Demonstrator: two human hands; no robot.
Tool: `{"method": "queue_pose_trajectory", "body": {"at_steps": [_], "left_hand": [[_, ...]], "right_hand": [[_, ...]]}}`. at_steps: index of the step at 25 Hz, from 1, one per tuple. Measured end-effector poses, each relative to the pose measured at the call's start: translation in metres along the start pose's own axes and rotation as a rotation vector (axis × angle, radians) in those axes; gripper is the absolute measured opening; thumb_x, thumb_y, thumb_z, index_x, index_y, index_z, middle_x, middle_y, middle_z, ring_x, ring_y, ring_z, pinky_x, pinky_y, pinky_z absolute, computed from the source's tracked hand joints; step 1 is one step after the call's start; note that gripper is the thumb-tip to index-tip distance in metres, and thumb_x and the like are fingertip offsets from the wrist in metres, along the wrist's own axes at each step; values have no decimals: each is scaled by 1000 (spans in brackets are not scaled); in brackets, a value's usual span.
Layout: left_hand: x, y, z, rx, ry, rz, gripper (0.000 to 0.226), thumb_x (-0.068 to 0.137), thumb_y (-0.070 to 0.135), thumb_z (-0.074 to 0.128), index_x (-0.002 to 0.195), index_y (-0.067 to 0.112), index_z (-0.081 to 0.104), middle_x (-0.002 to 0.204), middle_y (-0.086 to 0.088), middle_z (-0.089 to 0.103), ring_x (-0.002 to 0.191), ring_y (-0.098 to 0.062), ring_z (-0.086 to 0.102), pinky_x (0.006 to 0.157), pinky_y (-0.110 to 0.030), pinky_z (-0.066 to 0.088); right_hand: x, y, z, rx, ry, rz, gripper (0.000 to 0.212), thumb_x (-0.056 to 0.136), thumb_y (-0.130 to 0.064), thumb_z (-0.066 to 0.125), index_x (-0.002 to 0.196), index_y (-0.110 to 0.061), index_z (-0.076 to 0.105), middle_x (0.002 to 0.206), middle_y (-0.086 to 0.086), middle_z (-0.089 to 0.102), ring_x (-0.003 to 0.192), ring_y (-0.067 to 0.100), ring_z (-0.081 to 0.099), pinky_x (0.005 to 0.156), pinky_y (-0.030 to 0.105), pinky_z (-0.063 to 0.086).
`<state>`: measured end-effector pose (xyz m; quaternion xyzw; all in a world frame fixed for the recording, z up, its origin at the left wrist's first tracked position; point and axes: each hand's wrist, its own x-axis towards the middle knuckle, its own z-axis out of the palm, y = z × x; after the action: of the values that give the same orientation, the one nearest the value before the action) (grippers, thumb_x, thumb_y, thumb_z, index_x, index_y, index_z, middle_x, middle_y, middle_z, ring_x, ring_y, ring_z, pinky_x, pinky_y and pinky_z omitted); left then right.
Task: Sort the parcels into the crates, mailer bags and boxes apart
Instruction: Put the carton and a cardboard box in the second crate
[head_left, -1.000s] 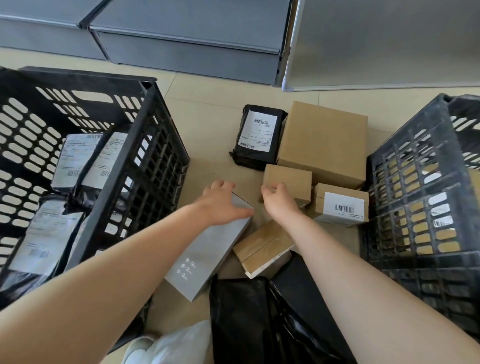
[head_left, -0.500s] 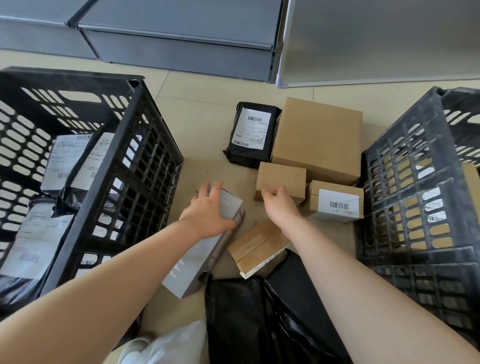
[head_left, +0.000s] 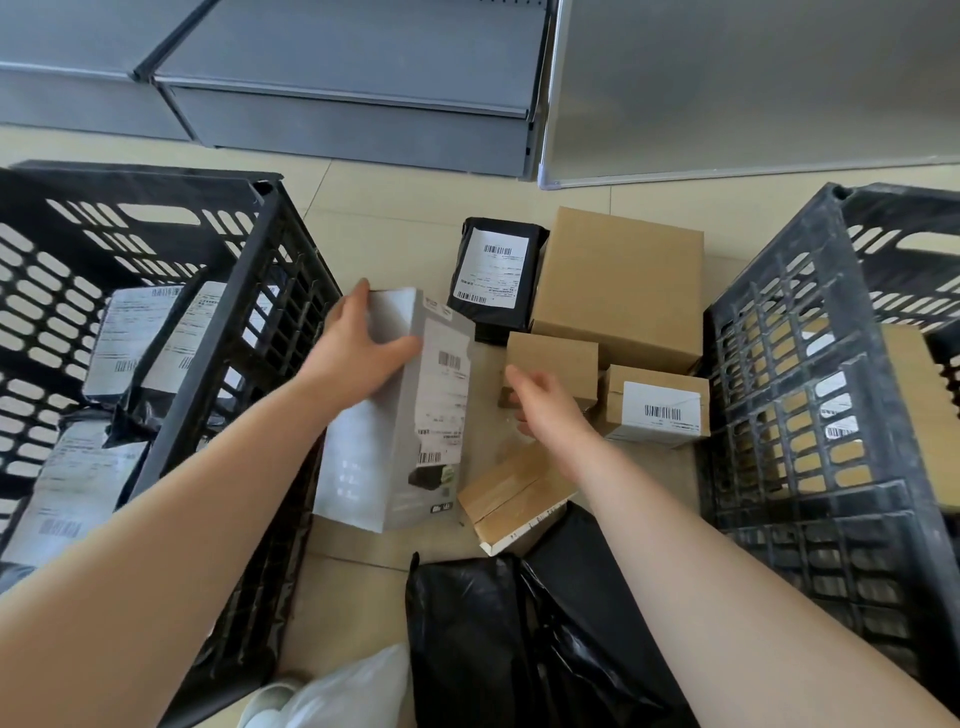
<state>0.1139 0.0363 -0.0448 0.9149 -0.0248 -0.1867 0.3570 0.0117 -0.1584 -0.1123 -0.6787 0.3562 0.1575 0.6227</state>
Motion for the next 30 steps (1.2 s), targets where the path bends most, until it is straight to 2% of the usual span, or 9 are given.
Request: {"method": "queue_pose_trajectory", "body": {"at_steps": [5,8,10,12,15,18,22,25,30], "left_hand": [[0,-3,-18,-351,1,-147,73,86,43,58,153,34,29,142,3,52,120,-20,56,101,-39,44],[-4,-2,-18,-538,-66,-245,45,87,46,54,126,27,62,109,-5,73,96,-27,70,84,-41,55],[-8,-1,-18,-634,-106,-319,38,88,49,54,110,22,69,92,-5,77,77,-24,73,72,-36,55],[-8,-2,-16,-678,-116,-341,37,88,50,54,108,23,70,88,-2,77,72,-21,73,66,-33,53],[-9,-5,-11,-769,-15,-365,37,88,45,53,113,23,68,93,-1,77,80,-23,73,69,-35,57],[-9,-11,-10,-909,130,-392,48,78,45,55,121,25,62,108,-5,74,99,-29,70,84,-45,57],[-15,-20,-7,-1048,241,-405,60,69,43,58,127,29,53,125,-4,64,112,-24,61,89,-46,53],[-16,-21,0,-1094,269,-409,54,74,37,61,125,25,49,125,-4,61,112,-22,59,87,-45,53],[-24,-23,18,-940,182,-425,51,79,42,72,120,26,46,124,3,52,117,-17,51,90,-43,47]], "right_hand": [[1,6,7,124,-154,38,78,86,-70,59,144,-20,46,126,5,63,114,24,62,106,46,49],[-5,0,10,228,-316,87,90,67,-80,69,137,-24,58,123,12,70,104,23,69,91,40,59],[-9,-5,12,277,-383,60,74,80,-75,62,135,-25,61,117,11,72,92,22,69,82,38,58],[-14,-8,11,349,-433,43,64,91,-68,53,134,-23,62,108,8,72,86,19,68,85,40,54],[-20,-11,7,342,-520,53,71,86,-72,53,137,-22,61,129,16,67,111,28,65,103,52,48],[-21,-7,-3,389,-547,79,70,87,-75,46,136,-26,61,132,9,68,125,28,62,106,51,47],[-14,12,-21,662,-415,183,85,75,-75,61,136,-16,59,135,17,62,121,38,64,100,59,50],[-16,19,-24,761,-400,155,76,76,-65,67,133,-16,62,129,17,65,126,38,60,102,61,49],[-16,7,-27,664,-146,7,51,87,-41,71,133,-19,61,123,13,71,106,27,68,89,41,54]]}}
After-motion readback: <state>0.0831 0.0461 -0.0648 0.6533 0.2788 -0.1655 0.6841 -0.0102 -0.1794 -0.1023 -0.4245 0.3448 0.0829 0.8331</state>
